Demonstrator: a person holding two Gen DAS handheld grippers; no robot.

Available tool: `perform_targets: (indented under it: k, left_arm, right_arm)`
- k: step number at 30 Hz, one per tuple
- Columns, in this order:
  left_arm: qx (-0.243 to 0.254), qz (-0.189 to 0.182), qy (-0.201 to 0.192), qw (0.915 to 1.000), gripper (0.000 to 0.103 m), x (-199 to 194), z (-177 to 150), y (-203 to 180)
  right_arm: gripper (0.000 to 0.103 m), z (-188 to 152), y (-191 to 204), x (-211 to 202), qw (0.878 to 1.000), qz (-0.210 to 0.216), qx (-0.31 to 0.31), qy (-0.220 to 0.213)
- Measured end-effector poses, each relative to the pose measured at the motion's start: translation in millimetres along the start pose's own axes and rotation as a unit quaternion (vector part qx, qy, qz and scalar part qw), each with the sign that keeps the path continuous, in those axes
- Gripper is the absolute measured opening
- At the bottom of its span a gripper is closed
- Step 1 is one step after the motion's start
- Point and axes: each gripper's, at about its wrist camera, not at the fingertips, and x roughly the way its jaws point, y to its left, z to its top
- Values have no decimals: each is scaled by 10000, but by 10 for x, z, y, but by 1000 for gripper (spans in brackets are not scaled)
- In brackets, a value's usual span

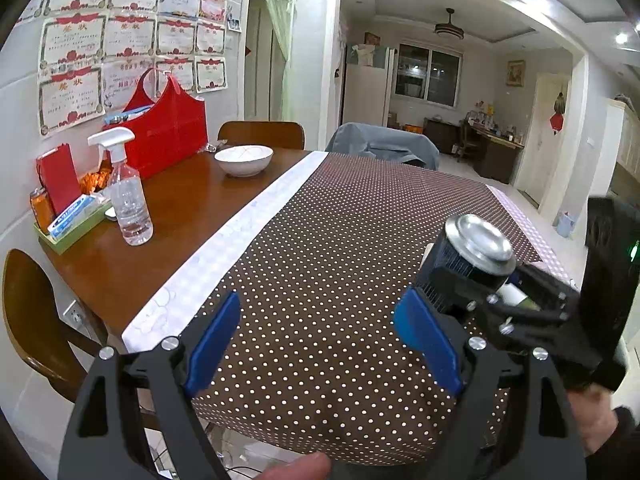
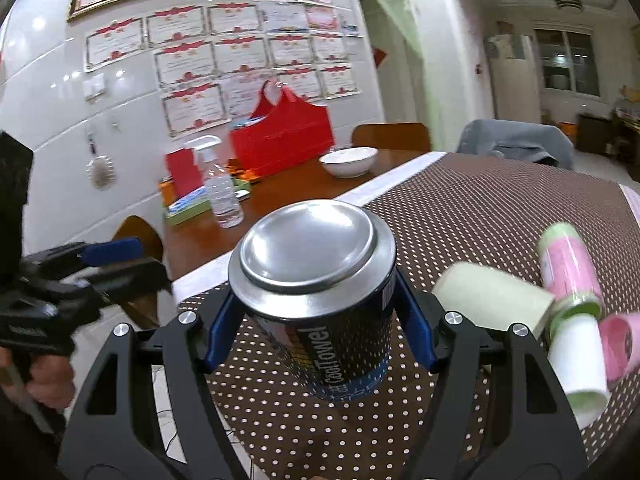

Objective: Flip cup upside down
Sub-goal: 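Rotate the can upright with the right tool and lower it onto the table, then open the right tool and pull it back from the standing can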

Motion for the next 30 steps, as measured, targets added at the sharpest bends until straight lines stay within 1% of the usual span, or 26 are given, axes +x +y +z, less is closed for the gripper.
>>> perform_targets:
  k: [3, 8, 11, 12, 14, 16, 18, 22, 30]
  left_arm:
    - [-33, -2, 42, 10000, 83, 31, -16, 12]
    - [-64, 17, 94, 9999, 83, 55, -51, 23]
    - [-62, 27, 106, 9999, 83, 57, -58, 25]
    - [-61, 25, 109, 9999, 83, 56, -57, 24]
    - [-52, 16, 101, 9999, 83, 53, -58, 22]
    - [-34, 5, 82, 10000, 83, 35, -61, 5]
    - [-26, -4, 59, 10000, 83, 16, -54, -10]
    - [6, -14, -1, 10000, 83, -54, -41, -73]
    - [106, -60, -144, 9998, 83, -197, 21, -206]
  right_arm:
    - [69, -111, -18, 92, 9999, -71, 42, 112]
    - [69, -266, -26, 241, 9986, -319, -92, 409]
    - [70, -300, -51, 236, 9985, -364, -21, 416]
    - [79, -302, -51, 224, 9981, -434, -23, 440]
    - [91, -300, -48, 203, 9979, -484, -39, 426]
    - [92, -294, -53, 176, 9977, -517, -35, 431]
    - [97, -284, -68, 135, 9977, -553, 16, 399]
    - [97, -240, -80, 42, 9977, -598, 115, 298]
    - [97, -53, -125, -259, 9971, -696, 288, -59]
